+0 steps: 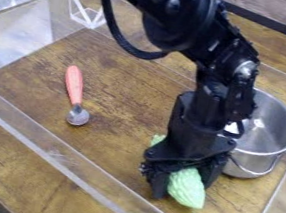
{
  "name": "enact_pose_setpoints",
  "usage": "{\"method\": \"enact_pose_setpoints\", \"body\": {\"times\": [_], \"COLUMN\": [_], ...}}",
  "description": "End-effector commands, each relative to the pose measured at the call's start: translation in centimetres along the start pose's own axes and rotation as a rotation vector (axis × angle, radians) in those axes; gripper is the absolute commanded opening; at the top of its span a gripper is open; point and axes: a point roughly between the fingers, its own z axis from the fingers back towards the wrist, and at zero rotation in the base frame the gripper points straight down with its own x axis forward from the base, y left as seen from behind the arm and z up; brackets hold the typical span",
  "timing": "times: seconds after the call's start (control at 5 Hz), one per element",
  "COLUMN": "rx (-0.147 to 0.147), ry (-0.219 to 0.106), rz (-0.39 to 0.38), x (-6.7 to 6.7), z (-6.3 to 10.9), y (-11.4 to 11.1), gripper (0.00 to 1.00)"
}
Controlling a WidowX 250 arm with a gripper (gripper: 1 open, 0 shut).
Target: Put the green object in the silver pot
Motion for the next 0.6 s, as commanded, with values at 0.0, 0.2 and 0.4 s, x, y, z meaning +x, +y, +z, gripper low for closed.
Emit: {"method": "enact_pose_setpoints", "body": {"times": [0.0,0.2,0.4], "rx": [-0.033,-0.021,-0.011], "ry": [-0.003,0.000,0.004], "rz": [0.071,0.113,0.118], "x": [1.25,1.44,1.75], "z": [1.22,1.17,1.49], "y": [-1.23,-1.55,-1.20], "gripper": [1.00,0.00,0.00]}}
